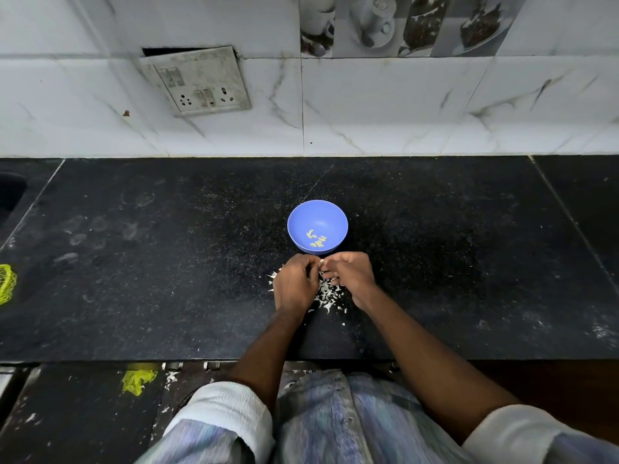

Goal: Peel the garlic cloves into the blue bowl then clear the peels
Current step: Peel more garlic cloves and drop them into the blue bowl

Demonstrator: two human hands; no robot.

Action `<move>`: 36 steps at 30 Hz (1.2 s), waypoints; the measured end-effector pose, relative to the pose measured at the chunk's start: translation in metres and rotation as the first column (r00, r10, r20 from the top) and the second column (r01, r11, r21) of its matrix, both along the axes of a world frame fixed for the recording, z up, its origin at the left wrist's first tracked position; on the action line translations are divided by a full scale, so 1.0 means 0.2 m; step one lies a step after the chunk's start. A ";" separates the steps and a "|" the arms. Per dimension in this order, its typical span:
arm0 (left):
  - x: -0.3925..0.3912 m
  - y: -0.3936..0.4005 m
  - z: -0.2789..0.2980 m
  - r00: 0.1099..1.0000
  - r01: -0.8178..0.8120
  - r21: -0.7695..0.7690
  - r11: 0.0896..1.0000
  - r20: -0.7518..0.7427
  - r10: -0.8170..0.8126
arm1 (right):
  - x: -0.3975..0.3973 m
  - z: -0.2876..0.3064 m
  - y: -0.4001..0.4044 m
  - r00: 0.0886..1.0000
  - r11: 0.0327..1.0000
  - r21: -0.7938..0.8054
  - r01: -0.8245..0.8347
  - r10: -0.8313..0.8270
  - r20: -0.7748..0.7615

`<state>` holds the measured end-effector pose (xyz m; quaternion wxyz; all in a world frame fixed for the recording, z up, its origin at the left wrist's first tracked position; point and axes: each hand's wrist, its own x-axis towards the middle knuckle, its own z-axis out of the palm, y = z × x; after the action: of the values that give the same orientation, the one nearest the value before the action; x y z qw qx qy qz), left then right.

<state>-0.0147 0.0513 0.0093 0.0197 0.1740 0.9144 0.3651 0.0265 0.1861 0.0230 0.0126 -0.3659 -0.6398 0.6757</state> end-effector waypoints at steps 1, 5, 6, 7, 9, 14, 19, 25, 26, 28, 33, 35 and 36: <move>0.00 0.00 0.00 1.000 0.017 -0.016 1.000 -0.017 -0.017 | 0.00 0.00 0.00 1.000 1.000 -0.007 0.001 -0.001 0.001; 0.01 -0.02 0.01 0.992 0.089 -0.066 0.994 -0.081 -0.095 | 0.02 -0.01 0.01 1.000 1.000 0.000 -0.004 0.004 0.007; 0.02 -0.02 0.01 0.990 0.099 -0.077 0.992 -0.092 -0.106 | 0.03 -0.01 0.01 1.000 1.000 0.002 -0.007 0.007 0.006; 0.02 -0.02 0.01 0.988 0.105 -0.085 0.991 -0.102 -0.114 | 0.03 -0.02 0.01 1.000 1.000 0.003 -0.010 0.010 0.004; 0.02 -0.03 0.01 0.984 0.115 -0.097 0.989 -0.122 -0.126 | 0.04 -0.01 0.01 1.000 1.000 -0.005 -0.011 0.010 -0.008; 0.03 -0.04 0.00 0.980 0.129 -0.095 0.987 -0.138 -0.141 | 0.06 0.00 0.00 0.999 1.000 -0.024 -0.012 0.011 -0.032; 0.04 -0.04 0.00 0.974 0.141 -0.076 0.987 -0.166 -0.152 | 0.05 0.01 0.00 1.000 0.999 -0.033 0.000 -0.001 -0.027; 0.03 -0.05 -0.01 0.978 0.153 -0.002 0.988 -0.144 -0.152 | 0.04 0.02 -0.02 1.000 1.000 -0.023 0.008 -0.008 -0.019; 0.03 -0.05 -0.01 0.977 0.161 0.011 0.987 -0.142 -0.158 | 0.04 0.01 -0.03 1.000 1.000 -0.021 0.015 -0.016 -0.019; 0.02 -0.05 0.00 0.975 0.178 0.039 0.983 -0.141 -0.171 | 0.04 0.01 -0.03 0.999 0.999 -0.021 0.028 -0.028 -0.028; 0.00 -0.05 -0.02 0.982 0.174 0.105 0.979 -0.092 -0.164 | 0.05 0.02 -0.03 0.998 0.999 -0.029 0.015 -0.016 -0.055; 0.00 -0.06 -0.02 0.984 0.168 0.140 0.976 -0.081 -0.158 | 0.05 0.02 -0.03 0.998 0.999 -0.035 0.006 -0.009 -0.062; 0.00 -0.06 -0.01 0.986 0.161 0.153 0.975 -0.077 -0.151 | 0.05 0.02 -0.03 0.998 0.999 -0.039 0.003 -0.006 -0.067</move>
<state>-0.0147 0.0393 0.0067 0.0047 0.2579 0.8661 0.4282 0.0357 0.1805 0.0273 0.0286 -0.3446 -0.6251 0.6998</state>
